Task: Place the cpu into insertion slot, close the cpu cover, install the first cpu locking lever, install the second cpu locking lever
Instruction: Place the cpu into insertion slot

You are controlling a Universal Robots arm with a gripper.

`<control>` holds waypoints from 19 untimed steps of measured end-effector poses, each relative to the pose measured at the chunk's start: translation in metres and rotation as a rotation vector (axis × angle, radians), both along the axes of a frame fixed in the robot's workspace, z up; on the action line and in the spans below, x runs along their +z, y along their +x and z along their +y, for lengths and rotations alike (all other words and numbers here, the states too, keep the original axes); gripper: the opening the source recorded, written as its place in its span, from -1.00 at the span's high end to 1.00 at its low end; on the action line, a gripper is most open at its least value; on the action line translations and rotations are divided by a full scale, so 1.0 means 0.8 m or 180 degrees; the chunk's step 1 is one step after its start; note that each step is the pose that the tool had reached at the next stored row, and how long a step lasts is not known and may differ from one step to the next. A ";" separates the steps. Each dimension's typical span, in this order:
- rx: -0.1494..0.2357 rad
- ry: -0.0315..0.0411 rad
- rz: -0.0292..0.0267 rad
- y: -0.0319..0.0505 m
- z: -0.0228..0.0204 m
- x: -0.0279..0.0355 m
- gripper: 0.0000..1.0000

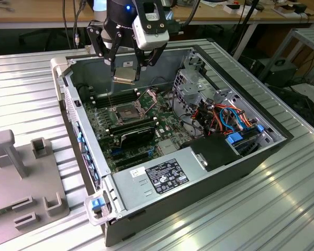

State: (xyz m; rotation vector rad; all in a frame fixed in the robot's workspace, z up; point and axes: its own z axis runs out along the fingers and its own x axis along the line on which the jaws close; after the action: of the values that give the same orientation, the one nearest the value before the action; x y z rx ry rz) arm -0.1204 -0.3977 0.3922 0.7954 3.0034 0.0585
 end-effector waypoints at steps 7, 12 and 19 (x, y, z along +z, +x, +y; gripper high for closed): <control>-0.0103 0.0000 0.0000 0.000 0.0000 0.0000 -0.09; -0.0199 0.0000 0.0000 0.000 0.0000 0.0000 -0.09; -0.0346 0.0000 0.0000 0.000 0.0000 0.0000 -0.09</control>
State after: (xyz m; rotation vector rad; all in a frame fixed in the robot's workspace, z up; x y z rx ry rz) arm -0.1204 -0.3977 0.3922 0.9567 2.9540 0.0555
